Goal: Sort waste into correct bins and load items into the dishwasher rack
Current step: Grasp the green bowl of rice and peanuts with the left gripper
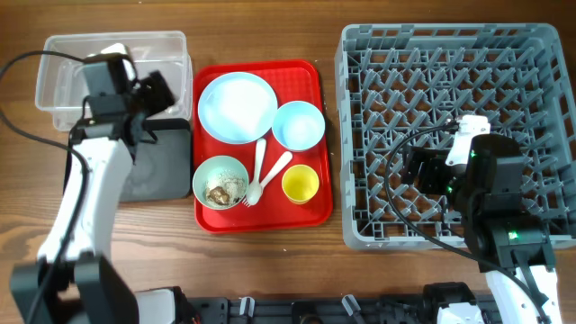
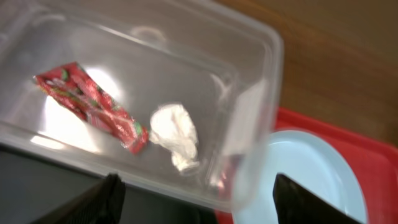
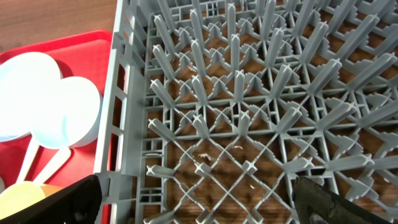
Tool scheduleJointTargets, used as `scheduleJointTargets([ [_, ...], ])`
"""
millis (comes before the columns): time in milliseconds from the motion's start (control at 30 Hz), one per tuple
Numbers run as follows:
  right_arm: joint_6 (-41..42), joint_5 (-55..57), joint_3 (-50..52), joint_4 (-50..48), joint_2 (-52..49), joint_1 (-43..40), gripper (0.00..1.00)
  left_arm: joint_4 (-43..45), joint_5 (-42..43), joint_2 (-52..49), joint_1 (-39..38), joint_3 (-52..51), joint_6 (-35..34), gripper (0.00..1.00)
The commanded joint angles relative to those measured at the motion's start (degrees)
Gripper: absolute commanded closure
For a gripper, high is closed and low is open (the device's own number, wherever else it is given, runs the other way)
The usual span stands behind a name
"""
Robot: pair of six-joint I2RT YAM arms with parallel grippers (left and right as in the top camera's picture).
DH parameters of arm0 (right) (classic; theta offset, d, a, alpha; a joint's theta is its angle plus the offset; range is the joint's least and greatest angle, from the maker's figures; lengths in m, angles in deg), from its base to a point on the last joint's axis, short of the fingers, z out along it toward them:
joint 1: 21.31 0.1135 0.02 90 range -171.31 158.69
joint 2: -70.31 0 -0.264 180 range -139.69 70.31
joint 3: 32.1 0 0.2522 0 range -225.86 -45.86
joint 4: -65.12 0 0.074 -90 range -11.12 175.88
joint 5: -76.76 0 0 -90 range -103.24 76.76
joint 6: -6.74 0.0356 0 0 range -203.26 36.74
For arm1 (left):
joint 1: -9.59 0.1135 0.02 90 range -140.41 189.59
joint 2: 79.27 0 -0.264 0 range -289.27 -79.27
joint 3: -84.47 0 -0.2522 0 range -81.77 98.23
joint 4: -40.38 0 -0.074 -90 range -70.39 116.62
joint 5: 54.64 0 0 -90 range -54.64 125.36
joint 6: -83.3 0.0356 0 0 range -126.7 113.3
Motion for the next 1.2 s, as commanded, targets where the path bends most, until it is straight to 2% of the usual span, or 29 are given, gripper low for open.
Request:
scheduleJointTargets([
  [0, 0.5, -0.9, -1.4, 0.0, 0.0, -0.1, 0.00, -12.5, 1.5, 6.1, -8.5, 0.3, -2.3, 0.00],
  [67, 0.5, -0.9, -1.4, 0.0, 0.0, -0.1, 0.00, -20.7, 2.1, 5.9, -15.4, 0.2, -7.7, 0.01],
  [100, 0.5, -0.9, -1.4, 0.1, 0.0, -0.1, 0.00, -22.4, 2.1, 5.6, -17.7, 0.1, -8.6, 0.07],
  [133, 0.5, -0.9, -1.4, 0.1, 0.0, -0.1, 0.00, -23.3, 2.1, 4.9, -21.1, -0.4, -8.9, 0.10],
  [233, 0.5, -0.9, -1.4, 0.1, 0.0, -0.1, 0.00, -21.5, 1.0, 1.2, -27.4, -3.1, -8.9, 0.12],
  [300, 0.6, -0.9, -1.4, 0.1, 0.0, -0.1, 0.00, -21.4, 0.8, -2.7, -29.4, -3.6, -8.9, 0.13],
  [367, 0.6, -0.9, -1.4, 0.1, 0.0, -0.1, 0.00, -21.3, 0.8, -7.9, -30.4, -3.6, -8.9, 0.21],
  [400, 0.6, -0.9, -1.4, 0.1, 0.0, -0.1, 0.00, -21.1, 0.8, -9.8, -30.4, -3.6, -8.9, 0.31],
  [433, 0.6, -0.9, -1.4, 0.1, 0.0, -0.1, 0.00, -20.5, 0.8, -11.1, -30.4, -3.6, -8.8, 0.36],
  [467, 0.6, -0.9, -1.4, 0.1, 0.0, -0.1, 0.00, -18.8, 1.0, -12.3, -30.4, -3.6, -8.8, 0.55],
  [500, 0.6, -0.9, -1.4, 0.1, 0.0, -0.1, 0.00, -17.0, 1.3, -12.9, -30.4, -3.6, -8.9, 0.66],
  [533, 0.6, -0.9, -1.4, 0.1, 0.0, -0.1, 0.00, -16.1, 1.5, -13.1, -30.4, -3.6, -9.0, 0.69],
  [700, 0.6, -0.9, -1.4, 0.2, 0.0, -0.1, 0.00, -16.6, 1.4, -14.7, -30.4, -3.6, -9.3, 0.71],
  [833, 0.5, -0.9, -1.4, 0.2, 0.0, -0.1, 0.00, -16.7, 1.4, -14.7, -30.4, -3.7, -9.2, 0.96],
  [1000, 0.5, -0.9, -1.4, 0.2, 0.0, -0.1, 0.00, -21.3, 3.0, -11.4, -30.3, -1.4, -9.2, 0.96],
  [1167, 0.4, -0.9, -1.4, 0.2, 0.0, -0.1, 0.00, -23.4, 3.1, 3.3, -27.7, 0.6, -7.8, 0.96],
])
